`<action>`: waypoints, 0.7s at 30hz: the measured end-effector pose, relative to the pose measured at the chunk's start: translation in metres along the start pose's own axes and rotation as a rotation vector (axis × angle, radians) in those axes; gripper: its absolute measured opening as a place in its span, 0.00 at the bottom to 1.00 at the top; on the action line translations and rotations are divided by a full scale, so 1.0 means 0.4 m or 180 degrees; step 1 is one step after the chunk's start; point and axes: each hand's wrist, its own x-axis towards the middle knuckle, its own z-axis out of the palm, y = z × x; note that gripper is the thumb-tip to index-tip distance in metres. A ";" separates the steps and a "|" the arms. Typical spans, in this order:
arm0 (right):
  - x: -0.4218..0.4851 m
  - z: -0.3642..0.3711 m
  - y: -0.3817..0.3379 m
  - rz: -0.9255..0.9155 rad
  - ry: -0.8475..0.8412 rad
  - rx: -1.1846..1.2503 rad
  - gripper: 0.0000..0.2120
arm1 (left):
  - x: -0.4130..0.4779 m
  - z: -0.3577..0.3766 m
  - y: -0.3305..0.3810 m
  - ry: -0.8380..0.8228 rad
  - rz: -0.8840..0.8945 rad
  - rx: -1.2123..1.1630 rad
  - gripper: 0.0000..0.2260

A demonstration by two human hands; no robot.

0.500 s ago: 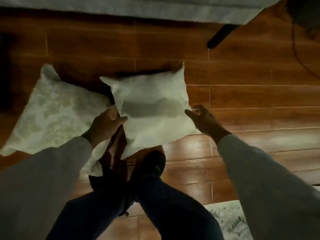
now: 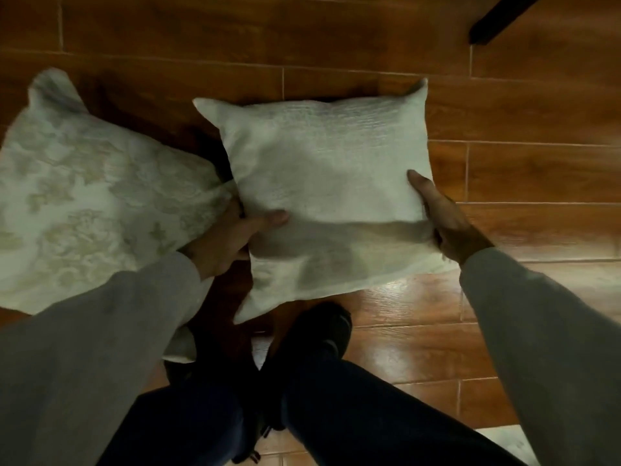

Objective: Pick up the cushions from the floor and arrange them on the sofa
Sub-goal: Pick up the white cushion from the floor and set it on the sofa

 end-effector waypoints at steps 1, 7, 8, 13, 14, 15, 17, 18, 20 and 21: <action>-0.027 0.004 -0.012 -0.0035 0.0034 0.0091 0.23 | -0.022 -0.003 0.015 -0.0095 0.0031 0.0002 0.44; -0.312 0.017 -0.159 -0.0241 0.0372 0.0422 0.31 | -0.279 -0.011 0.189 -0.0282 0.0341 0.0196 0.45; -0.372 0.020 -0.199 -0.0301 0.0412 0.0464 0.33 | -0.343 -0.010 0.236 -0.0308 0.0396 0.0271 0.46; -0.682 0.037 -0.432 -0.0533 0.0645 0.0587 0.41 | -0.657 -0.011 0.493 -0.0332 0.0818 0.0457 0.49; -0.725 0.041 -0.474 -0.0542 0.0565 0.0560 0.42 | -0.705 -0.011 0.538 -0.0333 0.0829 0.0458 0.49; -0.735 0.046 -0.487 -0.0558 0.0570 0.0542 0.42 | -0.717 -0.015 0.556 -0.0284 0.0856 0.0381 0.48; -0.839 0.030 -0.606 -0.0724 0.0685 0.0622 0.39 | -0.837 0.004 0.682 -0.0250 0.1106 0.0484 0.47; -0.879 0.017 -0.659 -0.0785 0.0730 0.0708 0.37 | -0.882 0.017 0.738 -0.0258 0.1220 0.0513 0.46; -0.928 -0.016 -0.770 -0.0981 0.0791 0.0670 0.37 | -0.951 0.051 0.859 -0.0294 0.1486 0.0502 0.44; -0.933 -0.030 -0.815 -0.1066 0.0798 0.0638 0.38 | -0.963 0.064 0.905 -0.0309 0.1593 0.0477 0.43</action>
